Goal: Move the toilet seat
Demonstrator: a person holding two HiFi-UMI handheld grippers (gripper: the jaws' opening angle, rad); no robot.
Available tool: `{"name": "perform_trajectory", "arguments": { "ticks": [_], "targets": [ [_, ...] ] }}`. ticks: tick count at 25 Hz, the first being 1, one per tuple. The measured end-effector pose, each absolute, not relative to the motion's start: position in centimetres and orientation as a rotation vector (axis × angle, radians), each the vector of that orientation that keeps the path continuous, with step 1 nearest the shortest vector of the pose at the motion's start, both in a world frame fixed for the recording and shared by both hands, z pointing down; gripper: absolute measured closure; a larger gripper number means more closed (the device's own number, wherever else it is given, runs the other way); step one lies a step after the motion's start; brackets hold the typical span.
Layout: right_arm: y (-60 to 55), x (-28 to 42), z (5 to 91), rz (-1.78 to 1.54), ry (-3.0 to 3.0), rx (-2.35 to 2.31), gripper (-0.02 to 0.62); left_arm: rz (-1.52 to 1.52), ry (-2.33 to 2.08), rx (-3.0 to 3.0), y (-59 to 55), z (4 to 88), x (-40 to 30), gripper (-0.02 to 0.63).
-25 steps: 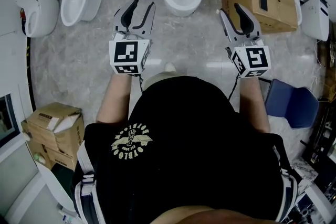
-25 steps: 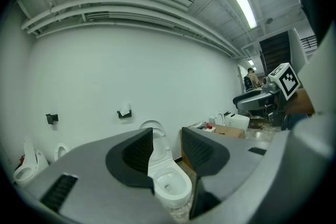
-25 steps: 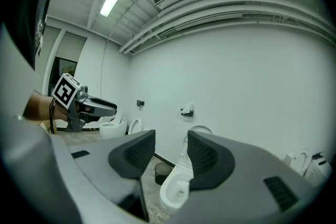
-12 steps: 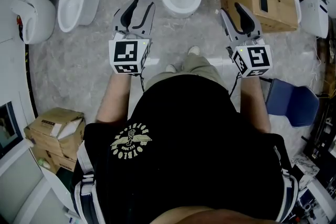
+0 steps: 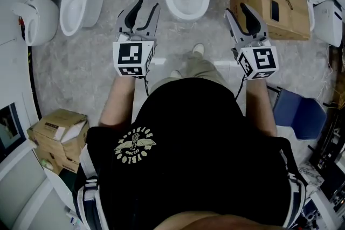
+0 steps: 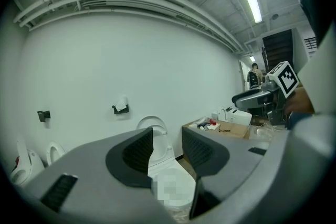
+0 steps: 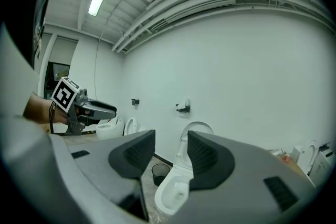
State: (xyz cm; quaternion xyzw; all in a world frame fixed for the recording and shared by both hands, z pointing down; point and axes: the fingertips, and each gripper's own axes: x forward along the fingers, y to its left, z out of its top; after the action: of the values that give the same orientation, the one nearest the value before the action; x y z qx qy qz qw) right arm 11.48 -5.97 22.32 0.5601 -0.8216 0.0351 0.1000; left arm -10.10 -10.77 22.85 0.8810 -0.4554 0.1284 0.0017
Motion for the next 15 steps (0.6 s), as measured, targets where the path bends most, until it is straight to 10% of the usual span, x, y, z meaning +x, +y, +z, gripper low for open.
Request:
{"name": "perform_trajectory", "arguments": {
  "ticks": [15],
  "targets": [
    [-18.7, 17.0, 23.4, 0.129, -2.497, 1.563, 0.413, 0.436, -1.515, 2.716, -22.5, 22.8, -4.2, 0.433]
  ]
}}
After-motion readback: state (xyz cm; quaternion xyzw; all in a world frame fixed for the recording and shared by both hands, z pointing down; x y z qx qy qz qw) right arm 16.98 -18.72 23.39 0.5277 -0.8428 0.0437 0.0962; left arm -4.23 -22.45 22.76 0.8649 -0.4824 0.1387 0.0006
